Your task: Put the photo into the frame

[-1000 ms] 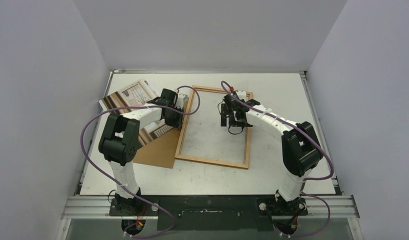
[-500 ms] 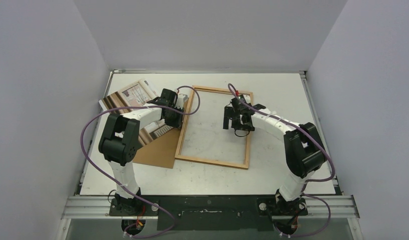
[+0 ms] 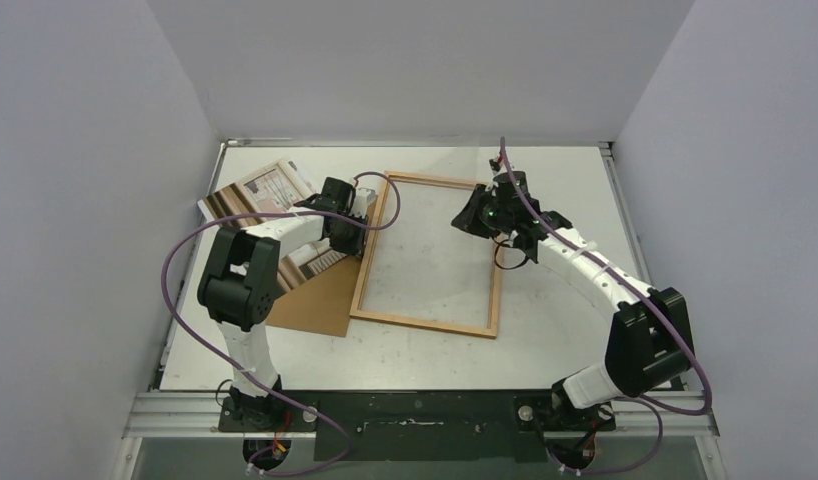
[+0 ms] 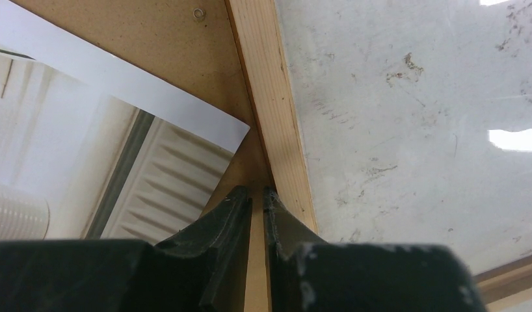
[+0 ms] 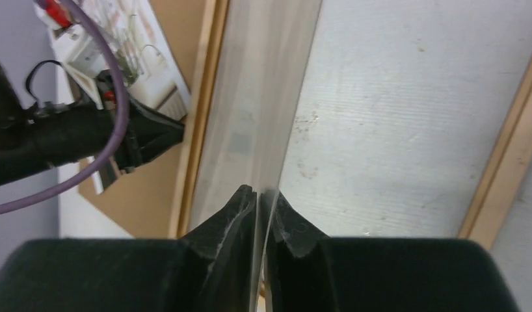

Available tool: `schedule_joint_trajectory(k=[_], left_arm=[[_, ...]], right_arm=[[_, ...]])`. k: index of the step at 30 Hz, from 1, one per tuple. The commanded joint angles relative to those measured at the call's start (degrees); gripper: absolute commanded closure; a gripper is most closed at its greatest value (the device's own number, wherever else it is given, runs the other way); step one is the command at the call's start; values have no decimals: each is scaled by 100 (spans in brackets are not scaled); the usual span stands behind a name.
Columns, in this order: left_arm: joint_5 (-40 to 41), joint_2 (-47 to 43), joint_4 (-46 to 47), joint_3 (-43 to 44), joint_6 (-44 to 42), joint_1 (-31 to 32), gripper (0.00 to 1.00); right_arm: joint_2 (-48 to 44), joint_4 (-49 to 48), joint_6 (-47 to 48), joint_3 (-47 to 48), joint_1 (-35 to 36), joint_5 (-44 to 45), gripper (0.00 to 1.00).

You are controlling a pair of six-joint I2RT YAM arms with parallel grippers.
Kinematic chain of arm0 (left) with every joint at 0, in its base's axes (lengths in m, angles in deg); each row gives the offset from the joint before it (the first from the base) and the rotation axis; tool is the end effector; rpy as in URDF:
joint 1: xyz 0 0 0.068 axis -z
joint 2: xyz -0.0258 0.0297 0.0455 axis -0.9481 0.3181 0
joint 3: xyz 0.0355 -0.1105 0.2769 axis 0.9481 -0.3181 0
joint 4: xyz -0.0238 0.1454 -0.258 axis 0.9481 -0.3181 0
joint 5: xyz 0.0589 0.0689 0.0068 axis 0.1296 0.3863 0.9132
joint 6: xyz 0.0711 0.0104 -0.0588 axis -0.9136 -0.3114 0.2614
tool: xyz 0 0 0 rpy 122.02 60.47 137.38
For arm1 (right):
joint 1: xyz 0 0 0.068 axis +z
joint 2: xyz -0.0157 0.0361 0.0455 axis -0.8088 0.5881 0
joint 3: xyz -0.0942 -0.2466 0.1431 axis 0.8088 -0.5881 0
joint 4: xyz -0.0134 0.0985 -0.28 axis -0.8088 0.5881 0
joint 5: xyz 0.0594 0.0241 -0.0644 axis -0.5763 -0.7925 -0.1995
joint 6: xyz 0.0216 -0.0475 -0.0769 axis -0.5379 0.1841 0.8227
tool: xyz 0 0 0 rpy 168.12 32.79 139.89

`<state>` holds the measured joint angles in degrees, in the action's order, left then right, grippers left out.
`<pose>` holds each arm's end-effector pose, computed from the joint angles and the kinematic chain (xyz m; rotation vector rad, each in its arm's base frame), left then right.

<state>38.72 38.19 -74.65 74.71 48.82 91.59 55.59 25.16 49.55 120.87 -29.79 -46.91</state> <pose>0.4156 -0.1699 0.1212 0.4354 2.6458 -0.4011 0.3565 0.1823 0.2564 0.1365 2.3550 0.8333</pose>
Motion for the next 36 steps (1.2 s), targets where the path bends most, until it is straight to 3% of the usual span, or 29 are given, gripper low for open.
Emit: schedule_joint_trajectory(k=[1, 26, 36], left_arm=[[-220, 197, -99, -52, 82, 52, 88], [-409, 178, -93, -60, 215, -72, 90], [-430, 165, -93, -47, 232, -72, 91]], right_arm=[[-230, -405, -247, 209, 7, -380, 94], [-626, -1200, -1135, -107, -57, -641, 94], [-597, -1771, -1700, -743, -116, -522, 95]])
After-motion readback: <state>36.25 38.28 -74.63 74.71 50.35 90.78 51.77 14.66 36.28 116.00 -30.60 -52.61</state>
